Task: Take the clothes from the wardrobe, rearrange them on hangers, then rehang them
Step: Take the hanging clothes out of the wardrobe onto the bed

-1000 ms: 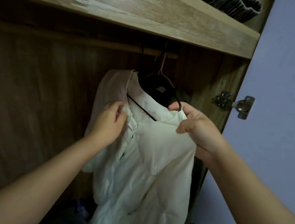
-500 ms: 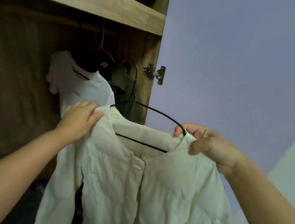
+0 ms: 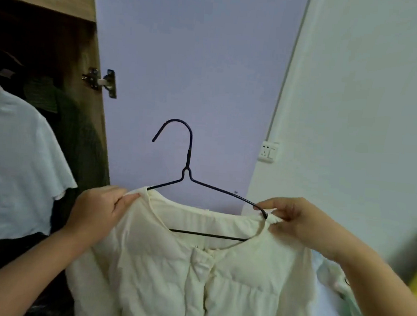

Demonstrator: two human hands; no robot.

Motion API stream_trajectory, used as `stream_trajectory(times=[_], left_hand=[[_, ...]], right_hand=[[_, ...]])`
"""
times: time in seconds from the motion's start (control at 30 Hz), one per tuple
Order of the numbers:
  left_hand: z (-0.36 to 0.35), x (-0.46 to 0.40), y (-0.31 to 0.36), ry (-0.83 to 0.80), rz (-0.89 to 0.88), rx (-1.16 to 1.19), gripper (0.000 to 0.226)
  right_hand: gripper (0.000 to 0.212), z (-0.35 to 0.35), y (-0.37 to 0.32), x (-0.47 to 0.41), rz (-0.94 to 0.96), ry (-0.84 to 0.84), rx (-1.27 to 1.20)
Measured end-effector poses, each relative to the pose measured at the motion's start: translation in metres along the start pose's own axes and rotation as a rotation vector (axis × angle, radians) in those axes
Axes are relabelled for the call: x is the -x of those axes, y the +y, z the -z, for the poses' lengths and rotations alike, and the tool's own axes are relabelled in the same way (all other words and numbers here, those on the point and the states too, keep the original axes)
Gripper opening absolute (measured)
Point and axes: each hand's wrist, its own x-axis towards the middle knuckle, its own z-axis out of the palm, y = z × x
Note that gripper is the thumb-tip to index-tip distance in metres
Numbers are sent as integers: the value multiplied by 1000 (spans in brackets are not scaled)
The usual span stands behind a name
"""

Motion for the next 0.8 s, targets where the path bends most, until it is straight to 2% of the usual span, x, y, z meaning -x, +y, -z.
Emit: stream_trajectory(times=[0.07, 0.2, 0.3, 0.47, 0.53, 0.67, 0.8], left_hand=[[-11, -7, 16, 33, -92, 14, 74], [-29, -7, 47, 52, -214, 108, 74], [-41, -7, 73, 75, -312, 175, 71], [-61, -8, 135, 66, -422, 278, 71], [-68, -8, 164, 56, -454, 325, 71], [-79, -5, 231, 41, -545, 418, 68], [-88, 5, 304, 14, -601, 496, 71]], right_hand=[[44, 0, 10, 26, -94, 126, -23], [23, -7, 28, 81, -246, 339, 45], [30, -16, 36, 122, -300, 502, 114], [21, -14, 45, 198, -385, 710, 291], [27, -10, 49, 229, -420, 803, 301], [11, 0, 54, 289, -499, 995, 295], [14, 12, 60, 355, -567, 1099, 297]])
